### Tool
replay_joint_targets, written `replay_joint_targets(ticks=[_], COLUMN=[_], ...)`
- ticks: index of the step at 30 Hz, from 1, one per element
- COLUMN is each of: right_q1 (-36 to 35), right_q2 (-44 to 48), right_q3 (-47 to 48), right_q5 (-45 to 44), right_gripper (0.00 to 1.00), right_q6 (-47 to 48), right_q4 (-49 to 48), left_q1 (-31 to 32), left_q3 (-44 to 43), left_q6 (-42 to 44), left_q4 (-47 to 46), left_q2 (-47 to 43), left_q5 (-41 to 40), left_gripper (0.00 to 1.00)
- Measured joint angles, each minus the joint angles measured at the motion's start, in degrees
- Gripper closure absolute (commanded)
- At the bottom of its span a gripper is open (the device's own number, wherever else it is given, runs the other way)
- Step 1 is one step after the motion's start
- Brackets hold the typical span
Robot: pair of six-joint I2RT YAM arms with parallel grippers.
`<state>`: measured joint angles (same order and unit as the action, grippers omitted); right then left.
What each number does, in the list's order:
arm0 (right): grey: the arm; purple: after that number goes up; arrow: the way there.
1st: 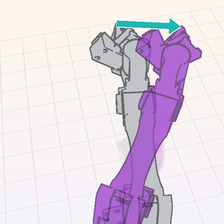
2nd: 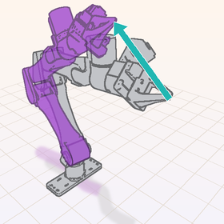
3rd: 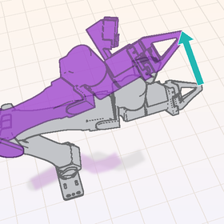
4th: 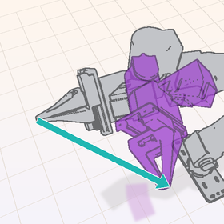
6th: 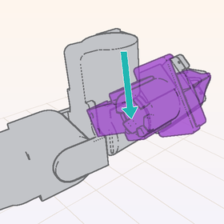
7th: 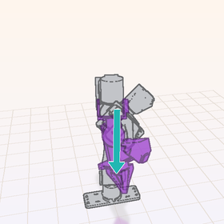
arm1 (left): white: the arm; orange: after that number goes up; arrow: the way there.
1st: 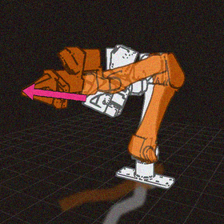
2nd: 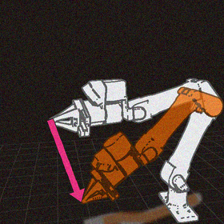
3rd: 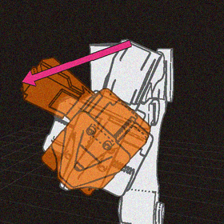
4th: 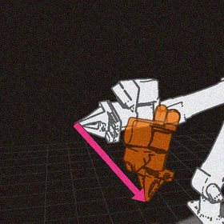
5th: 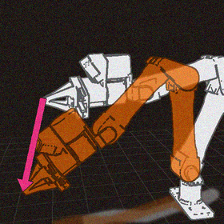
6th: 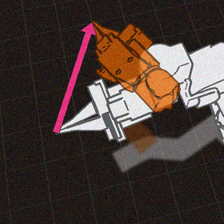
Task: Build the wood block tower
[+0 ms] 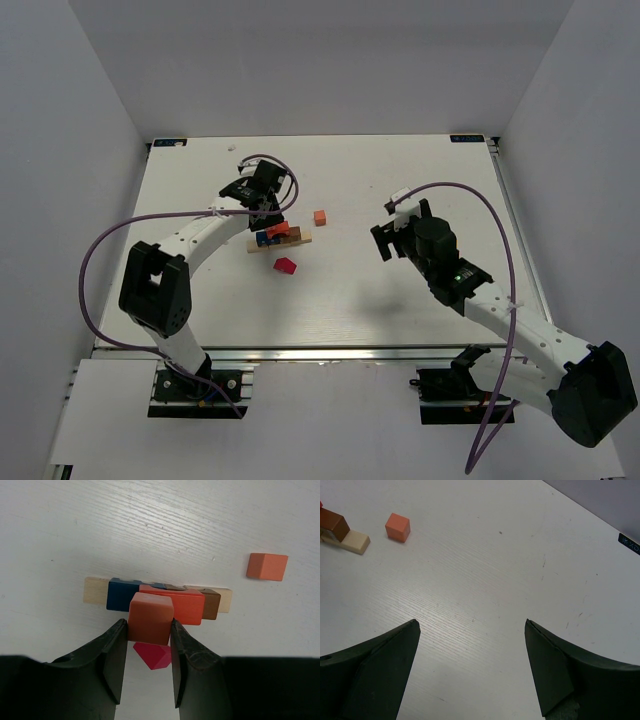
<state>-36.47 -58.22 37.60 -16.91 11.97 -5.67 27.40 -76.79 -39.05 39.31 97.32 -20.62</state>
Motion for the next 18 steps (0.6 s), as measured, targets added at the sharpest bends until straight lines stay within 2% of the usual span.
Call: replay_joint_targets(ticks=[18], right_q1=[0.2], right_q2=[0.0], right_q3=[0.0], right_q5=[1.0], right_gripper=[0.11], right_q6=[0.0], right_q4=[0.0], left_q1=[0.0], left_q3=[0.0], left_q6=[-0.6], left_q4=[0.9], left_q2=[1.3], left_q5=[-0.4], left_gripper=[0.78])
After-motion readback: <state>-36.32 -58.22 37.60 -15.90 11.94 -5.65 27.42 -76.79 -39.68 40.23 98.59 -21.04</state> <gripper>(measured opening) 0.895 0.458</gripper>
